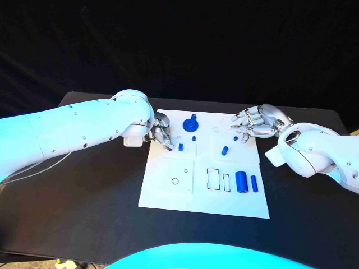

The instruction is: Assemble the parts on the task board

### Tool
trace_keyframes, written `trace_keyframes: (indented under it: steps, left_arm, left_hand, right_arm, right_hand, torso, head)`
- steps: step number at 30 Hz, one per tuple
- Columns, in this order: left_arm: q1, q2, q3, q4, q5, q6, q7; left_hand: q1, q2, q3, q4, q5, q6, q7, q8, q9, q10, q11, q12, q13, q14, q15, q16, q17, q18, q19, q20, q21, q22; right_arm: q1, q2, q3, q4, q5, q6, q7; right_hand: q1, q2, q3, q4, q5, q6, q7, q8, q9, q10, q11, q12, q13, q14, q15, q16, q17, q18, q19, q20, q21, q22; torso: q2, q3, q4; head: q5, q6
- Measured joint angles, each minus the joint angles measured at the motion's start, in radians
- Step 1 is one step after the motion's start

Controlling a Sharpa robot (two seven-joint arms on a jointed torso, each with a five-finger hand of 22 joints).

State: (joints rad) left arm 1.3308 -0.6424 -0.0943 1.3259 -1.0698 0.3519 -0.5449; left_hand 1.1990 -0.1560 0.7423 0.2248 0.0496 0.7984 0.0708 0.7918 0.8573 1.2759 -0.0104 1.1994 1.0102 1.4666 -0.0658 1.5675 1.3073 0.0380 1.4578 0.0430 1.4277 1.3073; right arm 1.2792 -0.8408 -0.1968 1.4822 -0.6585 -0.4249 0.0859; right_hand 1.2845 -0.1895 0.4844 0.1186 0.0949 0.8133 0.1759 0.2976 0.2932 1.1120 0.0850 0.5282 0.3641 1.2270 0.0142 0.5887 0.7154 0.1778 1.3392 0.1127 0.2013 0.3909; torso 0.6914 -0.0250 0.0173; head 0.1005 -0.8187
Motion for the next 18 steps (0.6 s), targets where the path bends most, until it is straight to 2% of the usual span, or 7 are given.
trace_keyframes:
  steps: [18]
  left_arm:
    - [0.003,0.026,0.000,-0.041,0.001,0.023,0.002]
  left_hand:
    - [-0.001,-0.001,0.000,0.000,0.000,-0.001,-0.001,0.004,-0.001,0.004,0.004,0.000,0.003,0.000,0.000,0.000,0.000,0.000,0.000,0.000,0.000,0.001]
  right_arm:
    - [0.000,0.000,0.000,0.002,0.000,0.000,0.000]
  right_hand:
    - [0.000,0.000,0.000,0.000,0.000,0.000,0.000,0.000,0.000,0.000,0.000,0.000,0.000,0.000,0.000,0.000,0.000,0.000,0.000,0.000,0.000,0.000]
  torso:
    - [0.000,0.0004,-0.0001]
  head:
    - [-0.002,-0.005]
